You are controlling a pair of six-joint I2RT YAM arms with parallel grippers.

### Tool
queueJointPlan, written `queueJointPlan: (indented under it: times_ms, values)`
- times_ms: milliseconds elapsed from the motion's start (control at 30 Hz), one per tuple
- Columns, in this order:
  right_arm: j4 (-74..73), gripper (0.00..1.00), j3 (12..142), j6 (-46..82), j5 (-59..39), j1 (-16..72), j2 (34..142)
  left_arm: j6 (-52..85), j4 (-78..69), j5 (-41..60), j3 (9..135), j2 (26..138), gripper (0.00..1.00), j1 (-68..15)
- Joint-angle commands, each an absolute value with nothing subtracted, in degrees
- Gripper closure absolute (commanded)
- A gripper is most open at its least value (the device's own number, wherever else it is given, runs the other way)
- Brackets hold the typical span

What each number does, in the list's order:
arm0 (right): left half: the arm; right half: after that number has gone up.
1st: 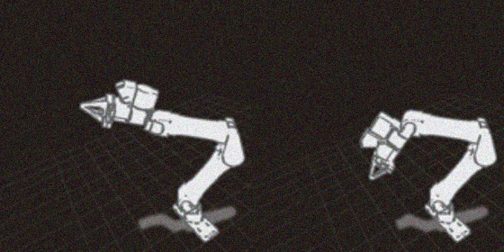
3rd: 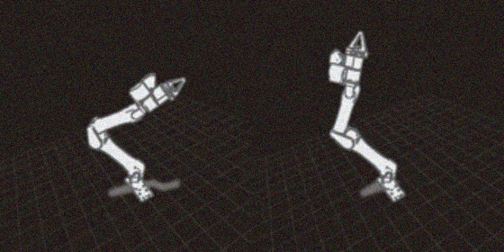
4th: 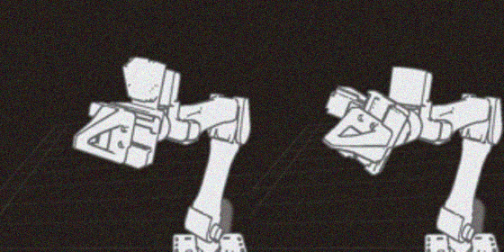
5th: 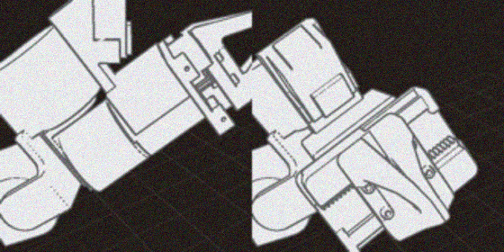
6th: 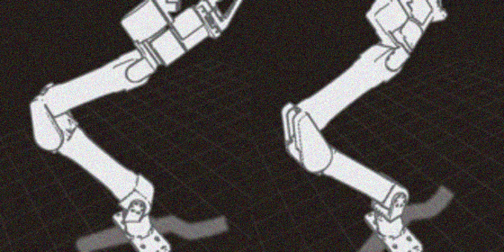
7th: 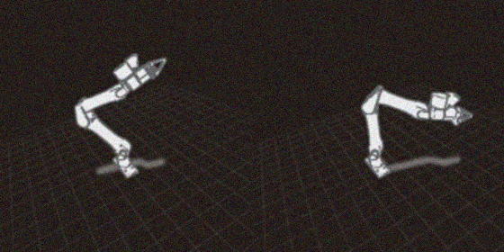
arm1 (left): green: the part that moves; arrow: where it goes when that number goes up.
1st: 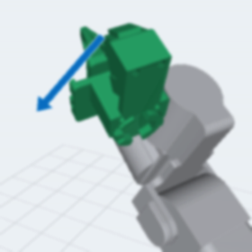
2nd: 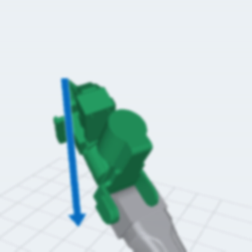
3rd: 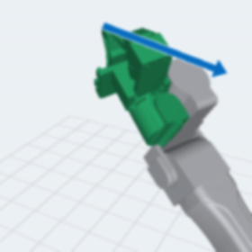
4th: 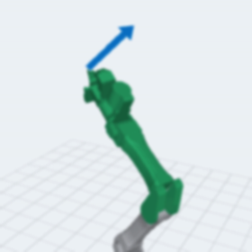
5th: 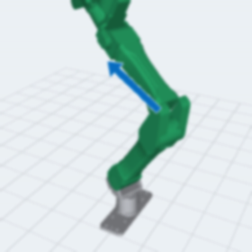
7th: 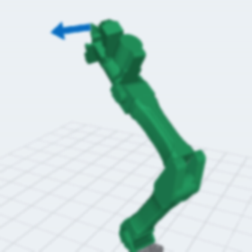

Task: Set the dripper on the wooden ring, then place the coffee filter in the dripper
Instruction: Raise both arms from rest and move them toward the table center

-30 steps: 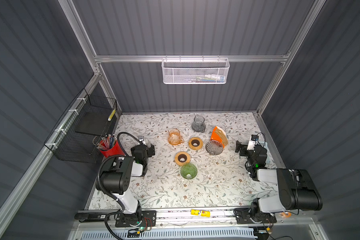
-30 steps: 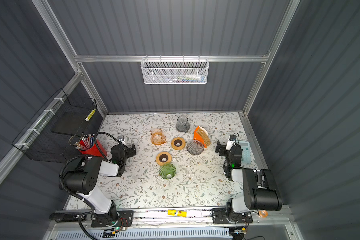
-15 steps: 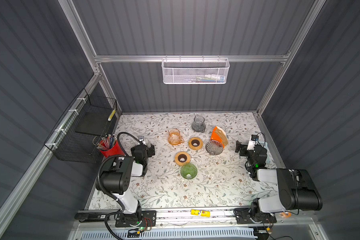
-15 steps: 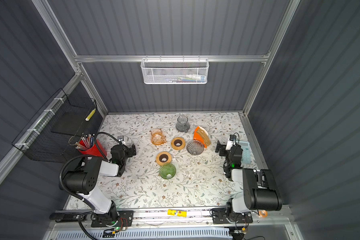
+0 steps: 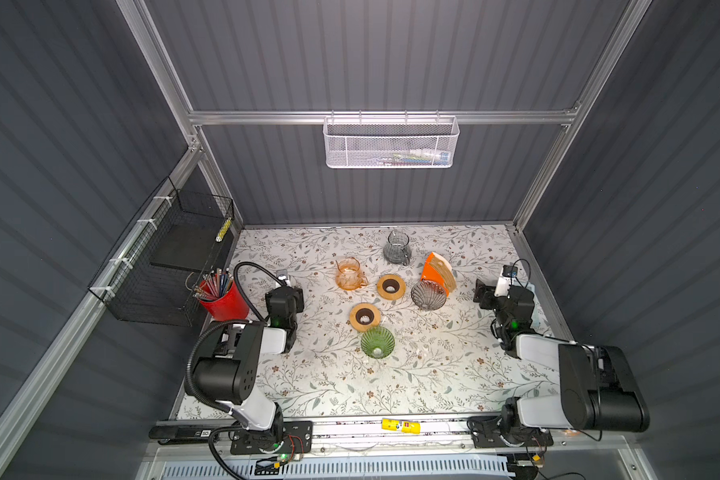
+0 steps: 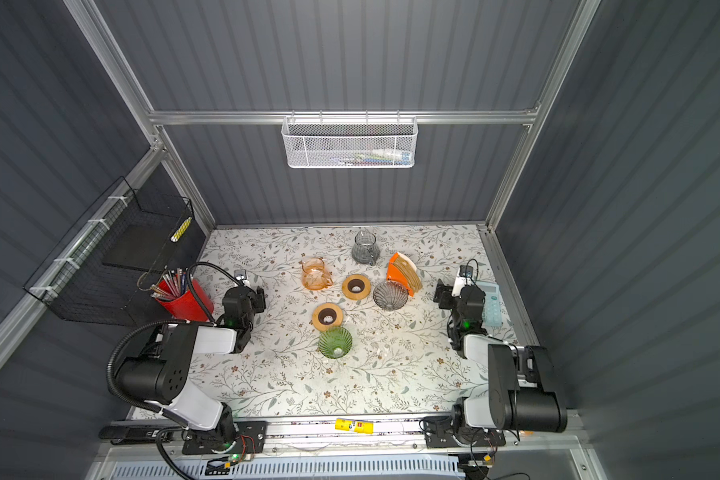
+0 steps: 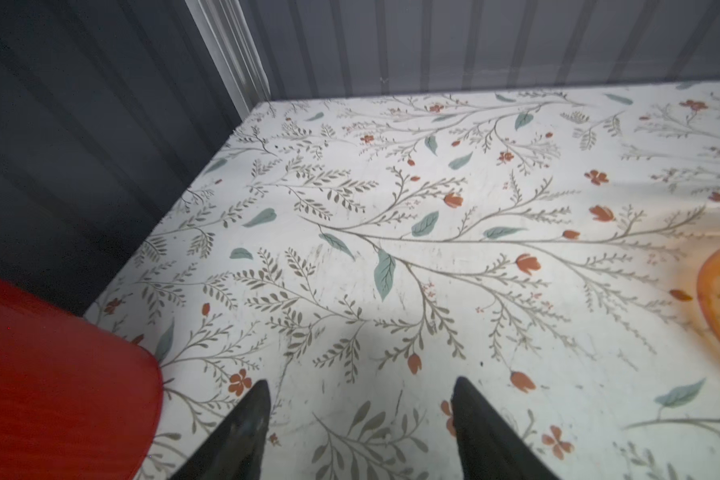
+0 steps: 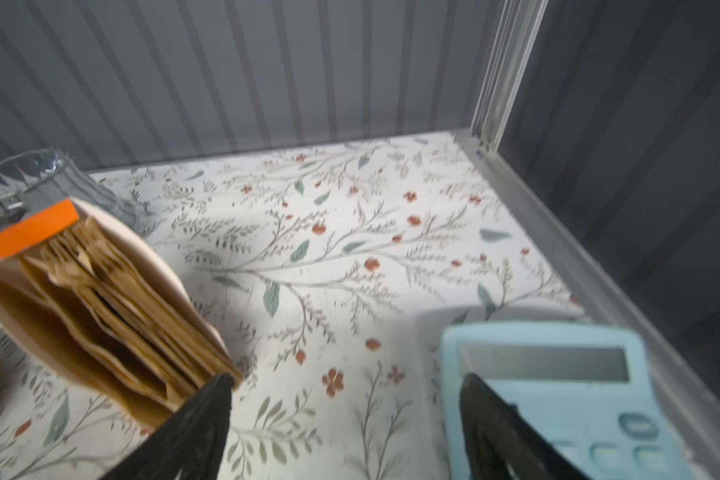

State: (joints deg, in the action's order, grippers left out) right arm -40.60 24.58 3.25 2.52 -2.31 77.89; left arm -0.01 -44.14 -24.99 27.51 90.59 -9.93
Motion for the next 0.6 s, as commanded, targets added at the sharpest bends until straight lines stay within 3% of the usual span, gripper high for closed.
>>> queueJointPlan:
  times_ms: [0, 300, 567]
  values:
    - [-23.22, 0.21, 31.71, 6.98, 7.12, -1.35, 73.16, -0.83, -34.32, -30.1, 32.33, 86.35, 0.32, -12.91]
    - [-5.36, 0.28, 42.34, 7.15, 3.35, 10.97, 65.02, 14.2, -16.71, -10.28, 43.85, 78.11, 0.37, -15.78]
    - [1.15, 0.37, 53.74, 6.86, -1.57, 20.94, 72.75, 20.38, 1.8, -7.91, 53.97, 79.02, 0.39, -19.25]
